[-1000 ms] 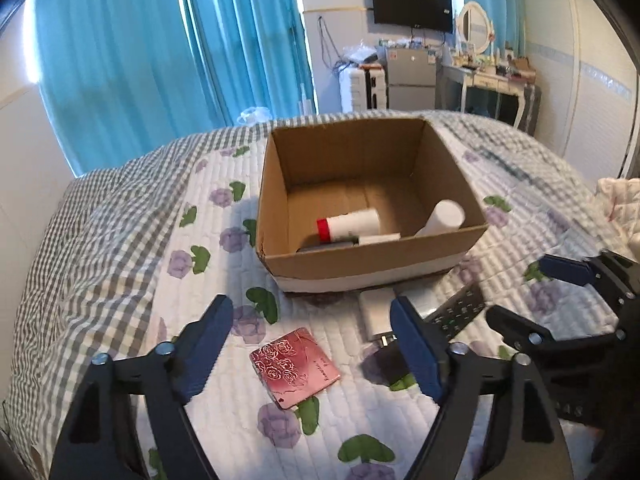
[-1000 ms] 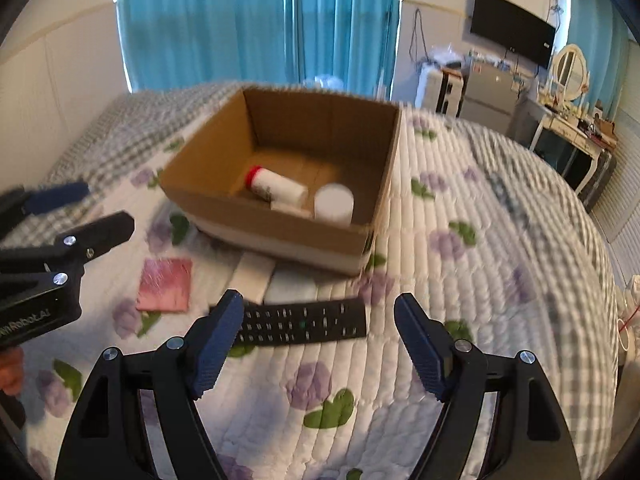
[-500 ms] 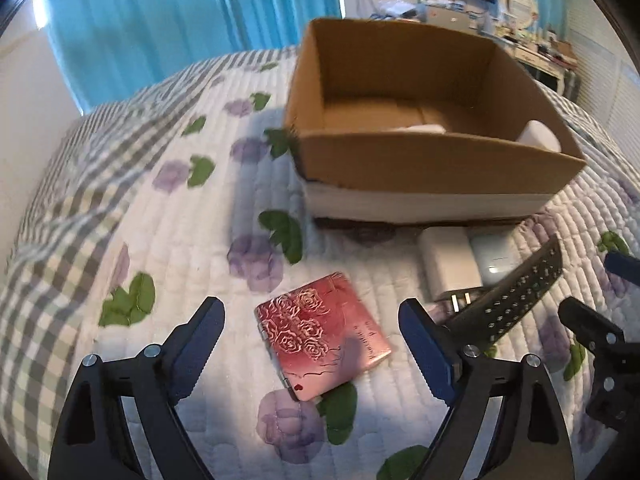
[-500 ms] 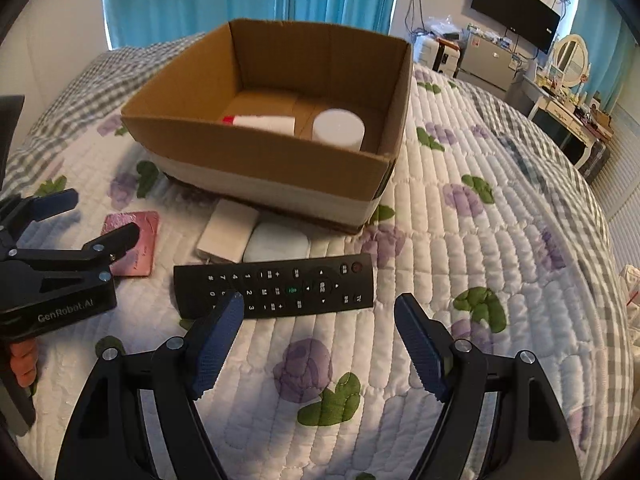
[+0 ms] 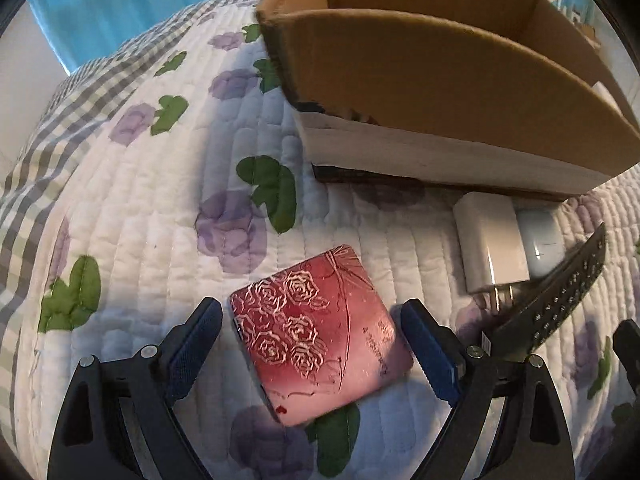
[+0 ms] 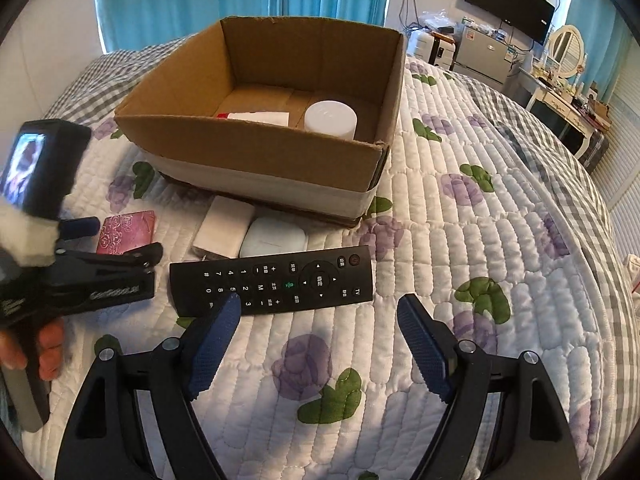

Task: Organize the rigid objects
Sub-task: 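Grasp the pink rose-patterned card case with the left tool, then grasp the black TV remote by its end with the right tool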

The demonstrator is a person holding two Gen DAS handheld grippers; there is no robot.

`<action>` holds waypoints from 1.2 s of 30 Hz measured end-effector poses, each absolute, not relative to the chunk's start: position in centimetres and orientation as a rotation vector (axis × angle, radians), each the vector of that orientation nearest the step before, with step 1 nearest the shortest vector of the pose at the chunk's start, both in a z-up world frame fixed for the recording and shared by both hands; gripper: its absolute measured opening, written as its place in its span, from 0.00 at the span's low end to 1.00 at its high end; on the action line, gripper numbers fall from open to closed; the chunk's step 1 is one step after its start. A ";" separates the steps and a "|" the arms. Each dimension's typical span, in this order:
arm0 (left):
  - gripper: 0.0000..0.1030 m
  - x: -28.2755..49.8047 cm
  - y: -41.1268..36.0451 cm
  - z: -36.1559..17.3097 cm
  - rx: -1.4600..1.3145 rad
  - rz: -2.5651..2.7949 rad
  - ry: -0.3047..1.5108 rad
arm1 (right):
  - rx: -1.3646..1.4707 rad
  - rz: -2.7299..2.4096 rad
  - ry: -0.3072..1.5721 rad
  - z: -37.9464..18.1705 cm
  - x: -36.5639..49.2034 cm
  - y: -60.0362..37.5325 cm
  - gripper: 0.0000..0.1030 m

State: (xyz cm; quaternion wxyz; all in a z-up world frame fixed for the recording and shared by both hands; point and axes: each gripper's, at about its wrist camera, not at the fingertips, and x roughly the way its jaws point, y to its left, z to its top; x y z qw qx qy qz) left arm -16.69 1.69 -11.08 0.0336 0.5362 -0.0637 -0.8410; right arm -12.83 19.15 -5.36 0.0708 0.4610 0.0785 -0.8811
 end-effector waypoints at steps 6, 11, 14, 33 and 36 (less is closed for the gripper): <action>0.75 -15.3 2.4 -10.4 1.648 -2.669 -0.197 | 1.386 -2.642 0.247 -5.6 -12.7 19.0 0.78; 0.72 -12.9 1.6 -8.7 1.595 -2.747 -0.082 | 1.420 -2.634 0.196 -6.0 -12.8 19.5 0.78; 0.71 -12.1 1.1 -7.7 1.562 -2.784 -0.025 | 1.473 -2.626 0.118 -6.4 -13.2 19.8 0.78; 0.70 -13.0 -1.6 -5.4 1.434 -2.830 0.055 | 1.704 -2.638 -0.217 -10.4 -18.2 16.9 0.82; 0.70 -12.9 -1.4 -5.3 1.440 -2.835 0.047 | 1.709 -2.619 -0.123 -10.6 -18.1 16.5 0.81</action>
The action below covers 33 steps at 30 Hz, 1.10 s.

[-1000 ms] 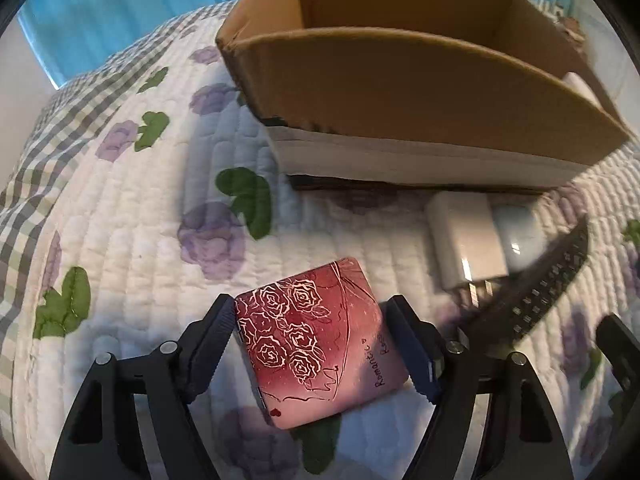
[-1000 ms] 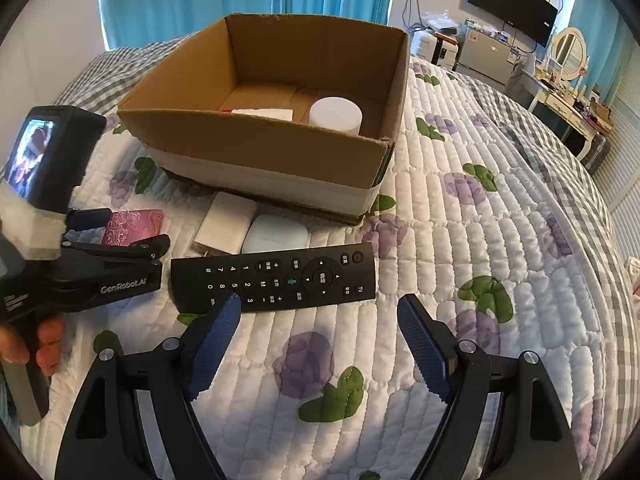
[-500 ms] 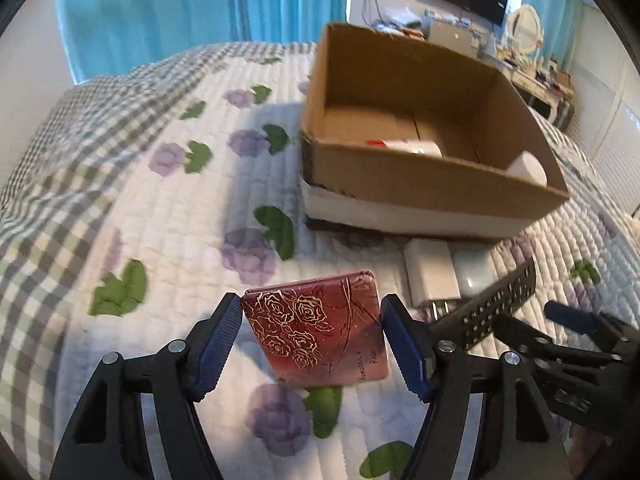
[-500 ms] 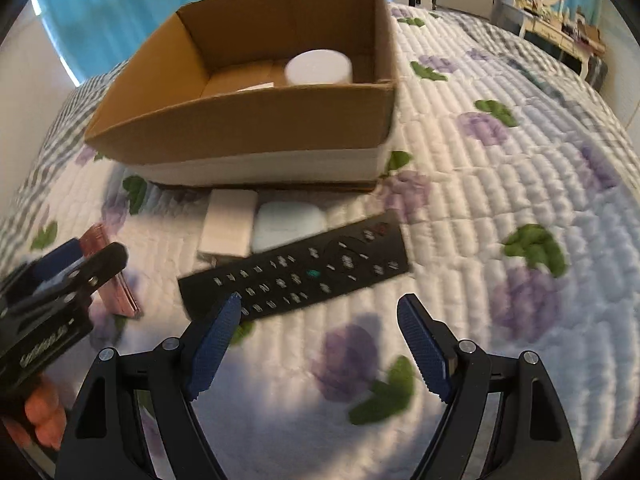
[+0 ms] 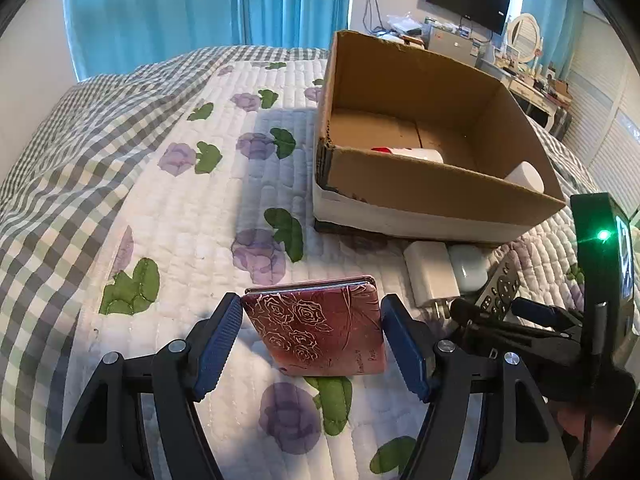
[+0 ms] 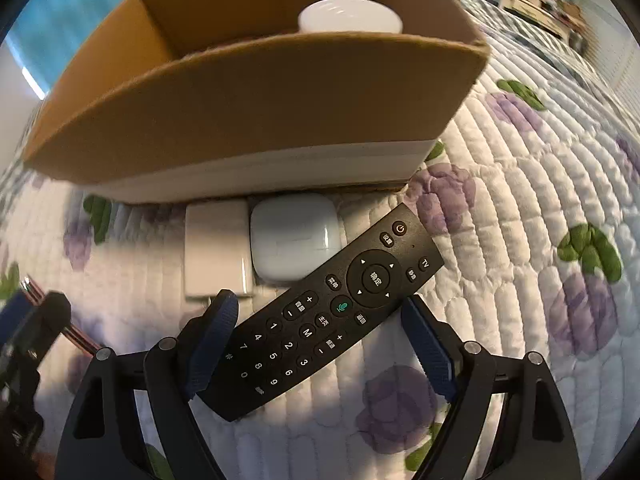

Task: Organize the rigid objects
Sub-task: 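Grasp the black TV remote by its end with the right tool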

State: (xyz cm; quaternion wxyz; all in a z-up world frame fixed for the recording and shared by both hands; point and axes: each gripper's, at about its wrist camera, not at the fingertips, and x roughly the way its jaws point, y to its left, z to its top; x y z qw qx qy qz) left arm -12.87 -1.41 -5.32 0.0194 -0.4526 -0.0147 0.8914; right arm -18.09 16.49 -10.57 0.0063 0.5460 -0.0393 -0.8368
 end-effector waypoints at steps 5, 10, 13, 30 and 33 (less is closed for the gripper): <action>0.70 -12.6 -1.4 -5.3 -1.399 2.761 -0.044 | 1.727 -2.594 0.168 -11.4 -16.7 15.2 0.66; 0.70 -12.5 -1.2 -5.3 -1.394 2.760 -0.029 | 1.698 -2.574 0.206 -10.2 -14.9 16.0 0.39; 0.70 -12.4 -1.1 -5.3 -1.393 2.758 -0.022 | 1.666 -2.586 0.162 -9.4 -14.0 17.3 0.31; 0.68 -11.9 0.2 -4.4 -1.396 2.721 -0.001 | 1.482 -2.685 0.106 -6.5 -11.9 18.3 0.18; 0.67 -11.5 0.6 -3.7 -1.397 2.706 0.000 | 1.423 -2.681 0.145 -5.4 -10.8 17.9 0.18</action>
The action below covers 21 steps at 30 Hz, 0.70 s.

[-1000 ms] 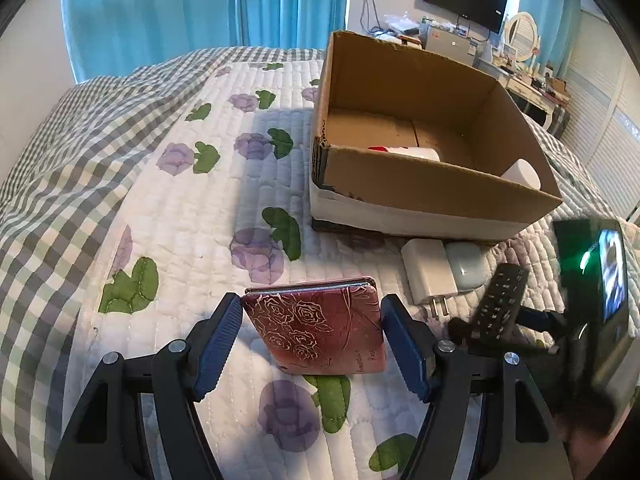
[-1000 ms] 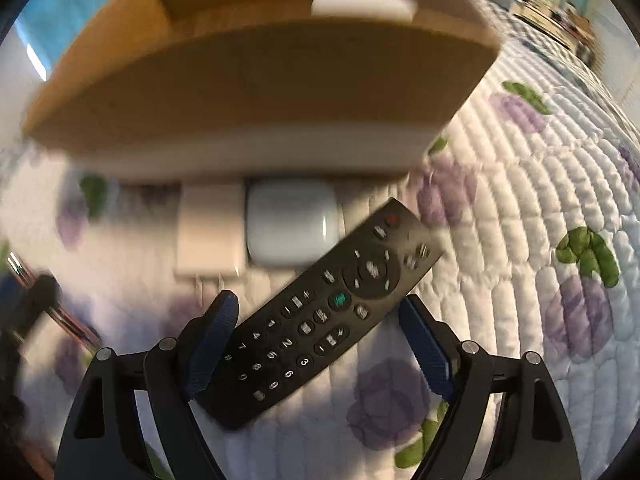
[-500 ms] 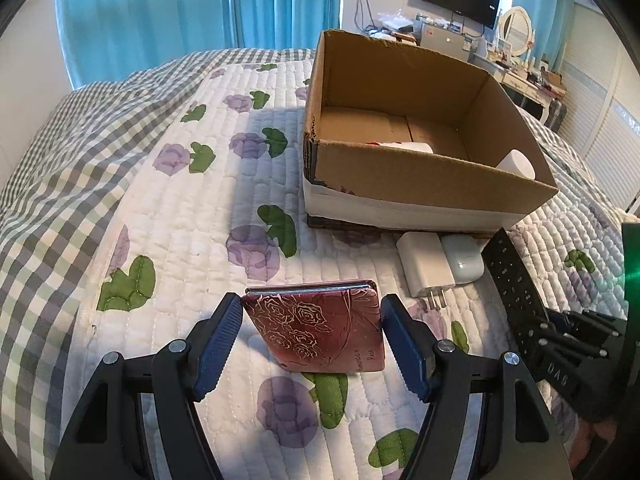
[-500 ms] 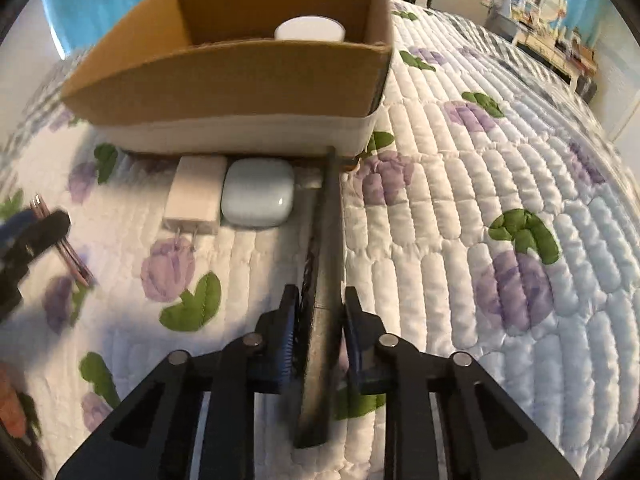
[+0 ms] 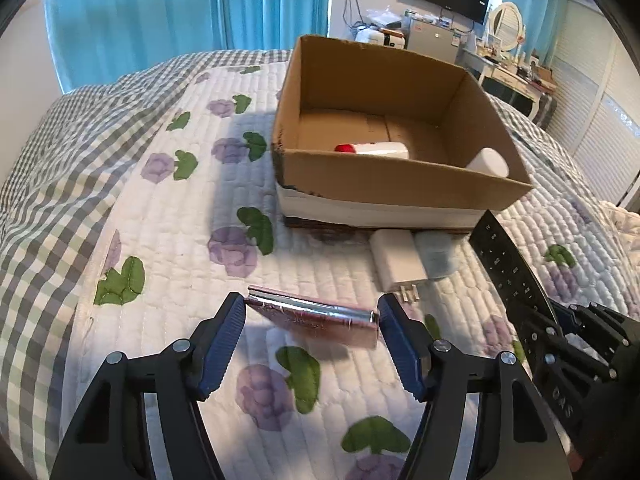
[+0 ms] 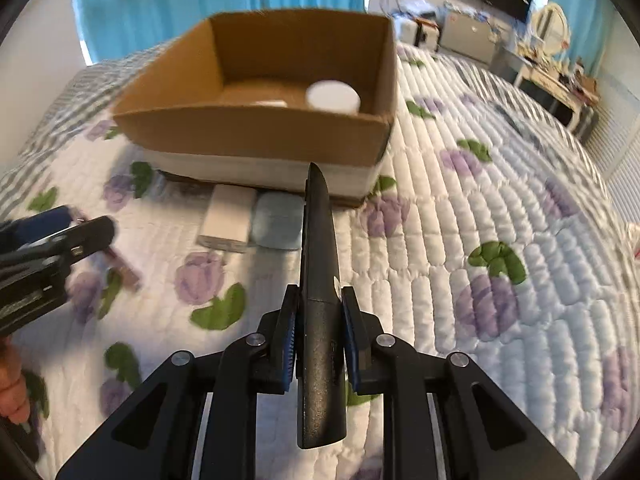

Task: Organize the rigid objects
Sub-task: 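Grasp the black TV remote by its end with the right tool, then drop the card case into the box with the left tool while the right drops the remote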

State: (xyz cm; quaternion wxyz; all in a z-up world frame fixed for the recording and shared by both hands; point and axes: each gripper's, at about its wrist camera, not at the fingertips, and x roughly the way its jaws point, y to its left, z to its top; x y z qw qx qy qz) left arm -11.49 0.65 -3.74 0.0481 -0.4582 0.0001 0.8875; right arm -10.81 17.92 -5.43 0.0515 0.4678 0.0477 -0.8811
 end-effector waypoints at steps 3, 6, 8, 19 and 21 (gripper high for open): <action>0.66 -10.8 1.2 -2.6 -1.382 2.703 0.012 | 1.366 -2.671 0.151 -4.3 -9.4 17.7 0.18; 0.66 -10.3 1.5 -0.9 -1.356 2.698 -0.002 | 1.305 -2.664 0.121 -2.8 -8.9 18.1 0.18; 0.66 -10.1 1.8 0.3 -1.331 2.704 -0.001 | 1.272 -2.661 0.089 -1.5 -9.5 18.3 0.18; 0.66 -14.1 3.2 7.4 -1.194 2.759 0.028 | 1.060 -2.676 0.080 6.7 -12.9 19.0 0.18; 0.66 -15.7 3.6 8.0 -1.189 2.767 0.059 | 1.031 -2.673 0.093 7.8 -14.5 19.0 0.18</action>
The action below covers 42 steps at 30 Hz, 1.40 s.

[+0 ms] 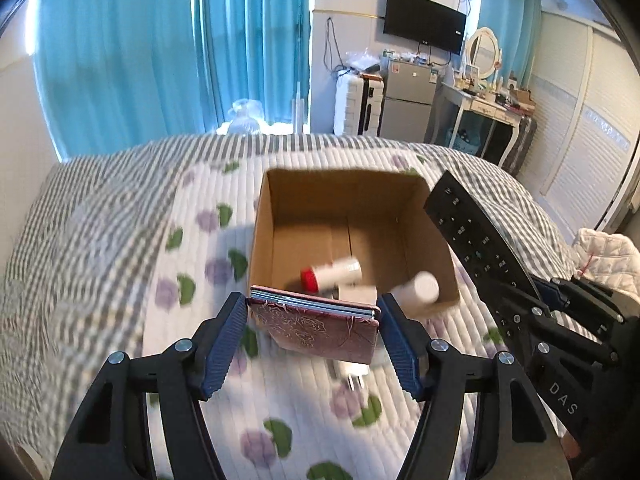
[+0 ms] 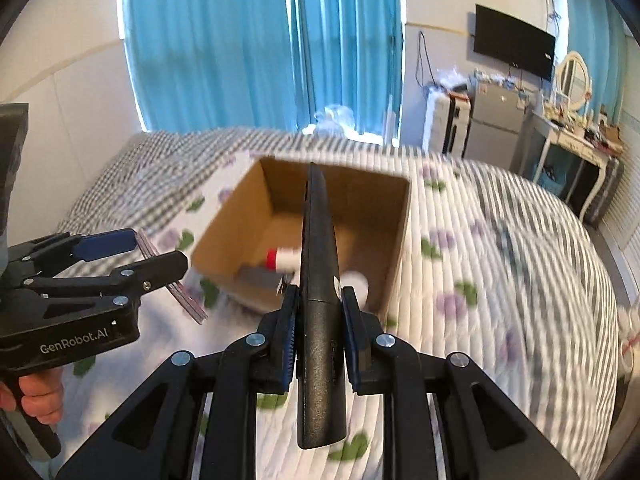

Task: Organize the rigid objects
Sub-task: 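Drop the card case into the box with the left tool while the right drops the remote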

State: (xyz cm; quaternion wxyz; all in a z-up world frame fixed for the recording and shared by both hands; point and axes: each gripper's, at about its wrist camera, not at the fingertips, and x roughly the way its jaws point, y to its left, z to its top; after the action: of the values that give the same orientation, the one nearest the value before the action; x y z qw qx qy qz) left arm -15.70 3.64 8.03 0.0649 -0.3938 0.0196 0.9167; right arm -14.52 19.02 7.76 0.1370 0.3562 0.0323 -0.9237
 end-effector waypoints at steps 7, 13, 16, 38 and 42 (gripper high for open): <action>0.66 -22.9 6.1 6.4 -1.269 2.714 0.162 | 1.002 -2.683 0.142 8.3 -21.1 18.8 0.18; 0.66 -26.2 7.2 1.7 -1.386 2.677 0.210 | 1.027 -2.677 0.144 5.8 -25.1 19.6 0.18; 0.66 -26.8 7.6 0.2 -1.402 2.658 0.208 | 1.046 -2.666 0.113 4.5 -26.1 20.4 0.18; 0.67 -24.1 3.0 3.8 -1.223 2.790 0.110 | 1.080 -2.618 0.139 1.1 -29.0 19.1 0.19; 0.67 -23.2 2.9 3.3 -1.204 2.787 0.103 | 1.081 -2.630 0.135 0.6 -29.7 18.8 0.19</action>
State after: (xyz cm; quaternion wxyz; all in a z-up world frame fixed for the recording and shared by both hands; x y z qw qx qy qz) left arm -23.24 2.92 3.33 0.0519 -0.3958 0.0338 0.9162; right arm -29.75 18.83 0.61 0.1472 0.3756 0.0468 -0.9138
